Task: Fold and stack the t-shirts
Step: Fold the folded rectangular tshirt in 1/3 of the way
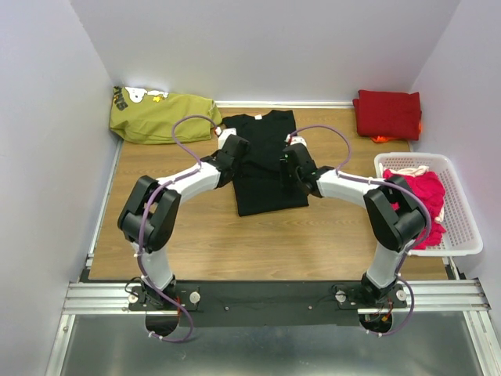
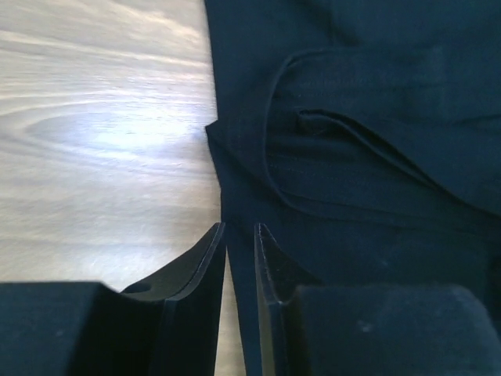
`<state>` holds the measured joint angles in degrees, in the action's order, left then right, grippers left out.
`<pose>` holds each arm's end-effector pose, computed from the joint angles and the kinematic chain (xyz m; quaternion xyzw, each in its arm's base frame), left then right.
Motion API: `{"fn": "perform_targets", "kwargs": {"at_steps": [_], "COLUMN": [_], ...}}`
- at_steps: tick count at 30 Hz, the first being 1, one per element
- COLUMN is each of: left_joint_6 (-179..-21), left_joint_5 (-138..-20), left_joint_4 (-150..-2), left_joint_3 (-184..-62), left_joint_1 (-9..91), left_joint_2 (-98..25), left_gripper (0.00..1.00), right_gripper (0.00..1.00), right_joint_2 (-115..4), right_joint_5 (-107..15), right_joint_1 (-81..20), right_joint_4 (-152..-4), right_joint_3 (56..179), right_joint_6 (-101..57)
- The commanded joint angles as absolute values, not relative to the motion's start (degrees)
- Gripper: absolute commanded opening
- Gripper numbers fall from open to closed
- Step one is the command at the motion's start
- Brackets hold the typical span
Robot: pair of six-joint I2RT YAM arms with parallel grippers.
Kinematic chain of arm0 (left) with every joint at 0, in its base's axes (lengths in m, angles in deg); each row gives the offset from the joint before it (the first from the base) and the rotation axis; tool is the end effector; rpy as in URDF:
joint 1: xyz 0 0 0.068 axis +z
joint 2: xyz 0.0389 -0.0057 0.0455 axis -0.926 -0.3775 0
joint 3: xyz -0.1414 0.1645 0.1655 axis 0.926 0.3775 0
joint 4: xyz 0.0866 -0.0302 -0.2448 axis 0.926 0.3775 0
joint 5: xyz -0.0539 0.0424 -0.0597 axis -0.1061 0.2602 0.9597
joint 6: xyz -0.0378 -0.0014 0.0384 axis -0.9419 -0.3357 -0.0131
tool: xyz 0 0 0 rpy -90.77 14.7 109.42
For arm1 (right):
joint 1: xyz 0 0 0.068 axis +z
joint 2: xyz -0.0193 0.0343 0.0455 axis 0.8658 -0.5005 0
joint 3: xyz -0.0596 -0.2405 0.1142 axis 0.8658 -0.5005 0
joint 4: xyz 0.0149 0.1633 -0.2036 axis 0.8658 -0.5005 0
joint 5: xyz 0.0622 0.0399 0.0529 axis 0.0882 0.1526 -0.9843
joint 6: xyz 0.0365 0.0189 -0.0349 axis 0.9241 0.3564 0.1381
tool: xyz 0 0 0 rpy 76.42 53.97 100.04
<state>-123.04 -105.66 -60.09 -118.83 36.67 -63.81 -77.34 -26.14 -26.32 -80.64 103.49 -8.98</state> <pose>0.3347 -0.1893 0.1997 -0.0844 0.9213 -0.0646 0.3741 0.3209 0.2046 0.1776 -0.0682 0.9147 0.0858 0.3889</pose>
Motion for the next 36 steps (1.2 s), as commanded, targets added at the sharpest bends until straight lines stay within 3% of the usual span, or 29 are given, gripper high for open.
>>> {"fn": "perform_targets", "kwargs": {"at_steps": [1, 21, 36], "left_joint_6": [-121.5, -119.6, -117.6], "left_joint_5": [-101.9, -103.8, -111.8], "left_joint_4": [-61.3, -58.2, -60.9], "left_joint_3": [-121.3, -135.1, -150.7], "left_joint_1": [36.5, 36.7, 39.7], "left_joint_2": [-68.3, -78.4, -86.5], "left_gripper": [0.27, 0.23, 0.23], "right_gripper": [0.42, 0.4, 0.41], "right_joint_2": [-79.7, -87.1, -94.2], "right_joint_5": [-27.9, -18.9, -5.4], "right_joint_1": [-25.9, -25.9, -29.3], "right_joint_4": [-81.2, -81.2, -80.1], "right_joint_3": [104.7, 113.2, 129.3], "right_joint_6": [-7.9, -8.6, -10.4]}}
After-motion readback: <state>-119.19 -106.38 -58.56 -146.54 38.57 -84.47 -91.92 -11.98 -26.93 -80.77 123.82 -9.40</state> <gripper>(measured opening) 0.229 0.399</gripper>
